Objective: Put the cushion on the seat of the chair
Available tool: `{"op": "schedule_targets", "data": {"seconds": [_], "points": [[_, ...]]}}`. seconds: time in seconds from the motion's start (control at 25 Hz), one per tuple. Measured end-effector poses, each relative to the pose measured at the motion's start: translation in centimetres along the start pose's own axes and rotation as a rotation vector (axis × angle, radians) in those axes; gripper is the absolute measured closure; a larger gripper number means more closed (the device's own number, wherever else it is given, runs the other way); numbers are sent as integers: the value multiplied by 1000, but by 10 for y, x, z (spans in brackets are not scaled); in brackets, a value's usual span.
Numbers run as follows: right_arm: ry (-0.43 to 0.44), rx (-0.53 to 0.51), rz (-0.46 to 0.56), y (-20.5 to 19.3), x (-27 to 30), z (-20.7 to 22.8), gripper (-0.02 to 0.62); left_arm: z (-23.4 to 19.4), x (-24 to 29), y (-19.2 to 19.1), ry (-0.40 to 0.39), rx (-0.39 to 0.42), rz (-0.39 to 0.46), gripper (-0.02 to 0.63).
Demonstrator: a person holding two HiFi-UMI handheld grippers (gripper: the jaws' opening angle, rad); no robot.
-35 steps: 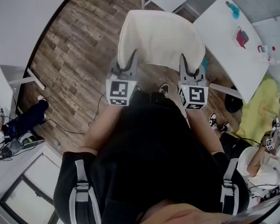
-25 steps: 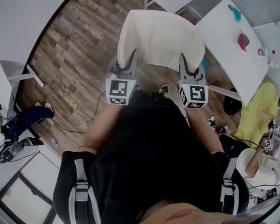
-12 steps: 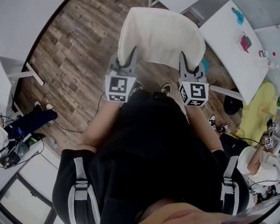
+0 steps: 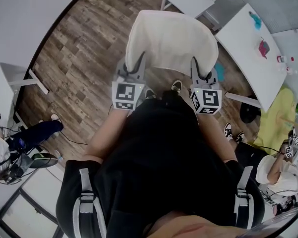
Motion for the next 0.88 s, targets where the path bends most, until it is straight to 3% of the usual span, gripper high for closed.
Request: {"op": "schedule_targets", "data": {"seconds": [0.52,0.88], "points": [[5,0,22,21,36,18,538,-24,31,22,7,21,11,552],[24,3,17,39,78,54,538,-36,77,46,19,21,-2,552]]}}
Point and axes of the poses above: the fingertips, and each gripper's own axes: x forward along the fingers, z to its right, y out of its top, the point moved 6 cm from there along -x, backward along the fingers, and after that the axes turned 12 degrees about -z, right-handed, at the moved point
